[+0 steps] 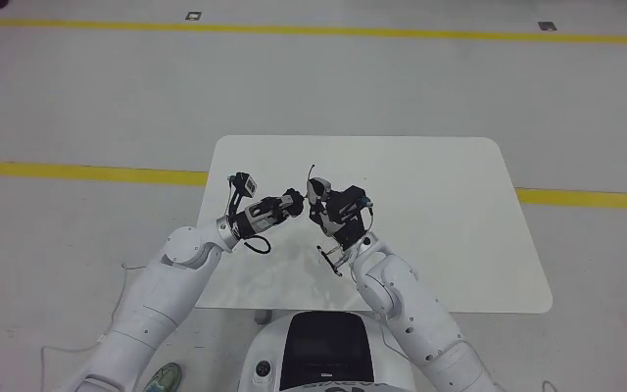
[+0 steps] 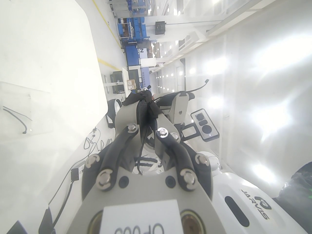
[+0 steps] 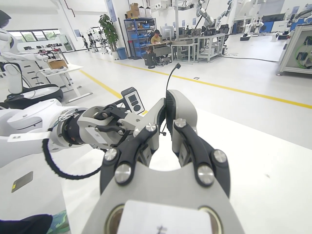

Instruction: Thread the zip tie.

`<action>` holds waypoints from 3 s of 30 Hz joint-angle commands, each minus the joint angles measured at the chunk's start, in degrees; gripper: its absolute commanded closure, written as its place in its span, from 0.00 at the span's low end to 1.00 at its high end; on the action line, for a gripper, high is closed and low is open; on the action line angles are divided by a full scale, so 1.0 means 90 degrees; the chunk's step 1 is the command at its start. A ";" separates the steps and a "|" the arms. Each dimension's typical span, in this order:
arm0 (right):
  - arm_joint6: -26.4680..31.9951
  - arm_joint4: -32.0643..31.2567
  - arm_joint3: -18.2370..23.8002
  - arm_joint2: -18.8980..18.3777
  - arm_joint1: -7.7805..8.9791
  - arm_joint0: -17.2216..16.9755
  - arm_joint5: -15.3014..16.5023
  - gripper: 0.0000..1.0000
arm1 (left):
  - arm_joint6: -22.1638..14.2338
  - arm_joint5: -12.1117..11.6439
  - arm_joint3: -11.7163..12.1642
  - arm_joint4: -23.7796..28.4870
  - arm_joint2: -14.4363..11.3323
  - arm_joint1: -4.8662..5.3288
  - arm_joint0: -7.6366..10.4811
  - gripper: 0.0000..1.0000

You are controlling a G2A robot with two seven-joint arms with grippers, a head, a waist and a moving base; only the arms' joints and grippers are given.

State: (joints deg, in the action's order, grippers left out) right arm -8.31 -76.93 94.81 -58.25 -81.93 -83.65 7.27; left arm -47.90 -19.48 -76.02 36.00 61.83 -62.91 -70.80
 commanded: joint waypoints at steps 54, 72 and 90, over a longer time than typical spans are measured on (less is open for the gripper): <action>-0.0150 0.0020 0.0044 0.0091 0.0041 -0.0057 -0.0242 1.00 | 0.0000 0.0000 0.0000 0.0000 0.0000 0.0000 0.0000 1.00; -0.0190 0.0062 -0.0044 0.0103 0.0044 0.0002 -0.0237 1.00 | 0.0000 0.0000 0.0000 0.0000 0.0000 0.0000 0.0000 1.00; -0.0109 0.0097 -0.0101 0.0107 0.0057 0.0048 -0.0128 1.00 | 0.0000 0.0000 0.0000 0.0000 0.0000 0.0000 0.0000 1.00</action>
State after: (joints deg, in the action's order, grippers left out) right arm -9.33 -76.03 93.90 -57.29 -81.42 -83.24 6.11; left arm -47.90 -19.48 -76.02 36.00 61.83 -62.91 -70.80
